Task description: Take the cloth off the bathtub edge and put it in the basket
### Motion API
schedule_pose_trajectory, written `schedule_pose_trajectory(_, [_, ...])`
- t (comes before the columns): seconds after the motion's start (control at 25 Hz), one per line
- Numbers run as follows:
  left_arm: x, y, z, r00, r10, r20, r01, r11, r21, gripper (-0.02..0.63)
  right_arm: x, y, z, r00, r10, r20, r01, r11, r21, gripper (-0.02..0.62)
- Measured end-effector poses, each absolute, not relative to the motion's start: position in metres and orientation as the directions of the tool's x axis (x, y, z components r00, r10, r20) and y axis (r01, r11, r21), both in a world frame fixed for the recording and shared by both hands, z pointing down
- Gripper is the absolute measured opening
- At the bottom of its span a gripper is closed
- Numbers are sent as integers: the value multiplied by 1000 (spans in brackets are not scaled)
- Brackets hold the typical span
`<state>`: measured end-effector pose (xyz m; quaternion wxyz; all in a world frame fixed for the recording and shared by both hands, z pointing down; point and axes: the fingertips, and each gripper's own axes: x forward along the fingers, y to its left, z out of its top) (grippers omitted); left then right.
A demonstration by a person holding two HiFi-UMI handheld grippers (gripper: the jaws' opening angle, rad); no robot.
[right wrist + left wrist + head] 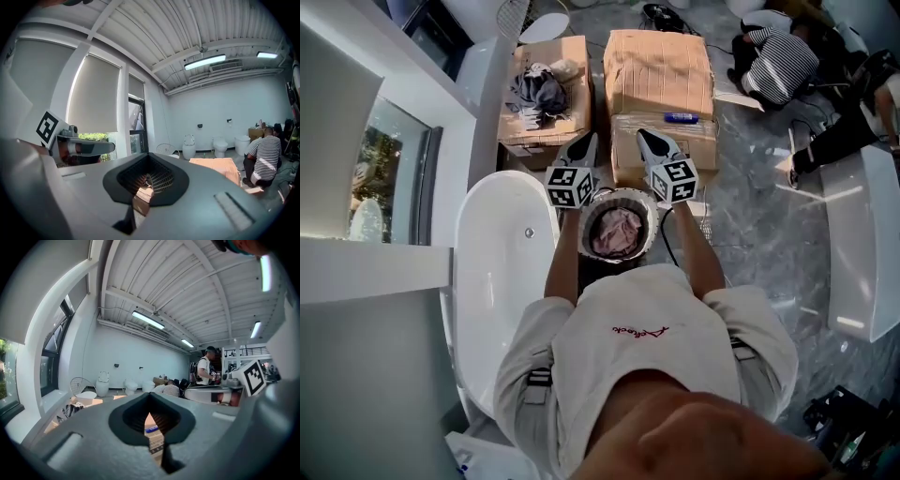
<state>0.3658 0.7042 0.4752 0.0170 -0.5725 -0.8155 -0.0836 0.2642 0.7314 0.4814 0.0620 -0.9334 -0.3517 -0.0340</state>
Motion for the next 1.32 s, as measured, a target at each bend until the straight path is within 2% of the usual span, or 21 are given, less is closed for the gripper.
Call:
schedule_pose_trajectory(0.4, [371,704,455,-344,934,100,938,337,83,0,273,732,463,746,661,77,666,-742,-75,5])
schedule_pose_trajectory(1.32, [376,699,459,-356,929,98,933,348,91,0,278,726,468,737,667,105,674,-738,-42,6])
